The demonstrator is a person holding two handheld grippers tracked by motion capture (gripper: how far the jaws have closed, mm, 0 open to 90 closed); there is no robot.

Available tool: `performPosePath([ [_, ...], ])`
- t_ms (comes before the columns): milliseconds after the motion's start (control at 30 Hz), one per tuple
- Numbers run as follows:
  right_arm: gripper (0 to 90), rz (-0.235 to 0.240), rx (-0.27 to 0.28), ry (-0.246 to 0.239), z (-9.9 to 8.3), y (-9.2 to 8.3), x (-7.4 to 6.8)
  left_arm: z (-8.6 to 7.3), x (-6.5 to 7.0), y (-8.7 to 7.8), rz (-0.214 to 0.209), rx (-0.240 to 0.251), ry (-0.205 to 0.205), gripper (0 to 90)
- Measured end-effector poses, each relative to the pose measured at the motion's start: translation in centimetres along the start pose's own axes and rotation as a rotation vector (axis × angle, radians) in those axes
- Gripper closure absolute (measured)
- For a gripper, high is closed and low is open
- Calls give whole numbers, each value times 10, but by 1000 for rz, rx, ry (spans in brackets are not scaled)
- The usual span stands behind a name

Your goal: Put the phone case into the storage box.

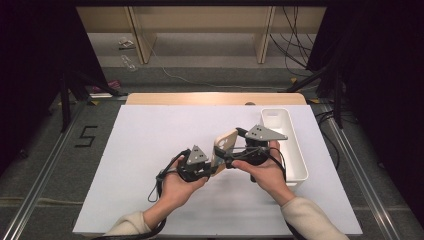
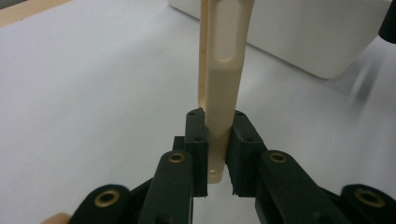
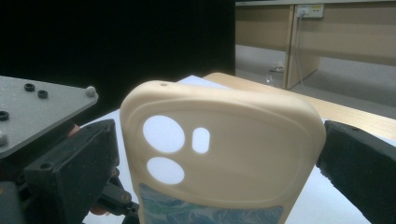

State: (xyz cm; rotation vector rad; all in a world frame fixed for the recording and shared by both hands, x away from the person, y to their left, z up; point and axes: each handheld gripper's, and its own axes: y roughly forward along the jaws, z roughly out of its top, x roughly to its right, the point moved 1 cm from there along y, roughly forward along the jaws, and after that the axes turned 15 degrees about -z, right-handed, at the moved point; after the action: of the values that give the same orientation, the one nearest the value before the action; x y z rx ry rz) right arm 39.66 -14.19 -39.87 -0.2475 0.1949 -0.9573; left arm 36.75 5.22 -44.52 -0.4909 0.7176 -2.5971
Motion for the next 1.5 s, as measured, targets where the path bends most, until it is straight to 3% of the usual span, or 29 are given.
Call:
performPosePath([
  [633,21,2,0,4,0,-1,0,2,3,3,-11,6,1,795],
  [1000,99,0,12,9,0,-1,0,1,2,3,-12,12,-4,795],
  [1500,117,9,24,-5,0,-1,0,1,2,2,-11,17,-6,794],
])
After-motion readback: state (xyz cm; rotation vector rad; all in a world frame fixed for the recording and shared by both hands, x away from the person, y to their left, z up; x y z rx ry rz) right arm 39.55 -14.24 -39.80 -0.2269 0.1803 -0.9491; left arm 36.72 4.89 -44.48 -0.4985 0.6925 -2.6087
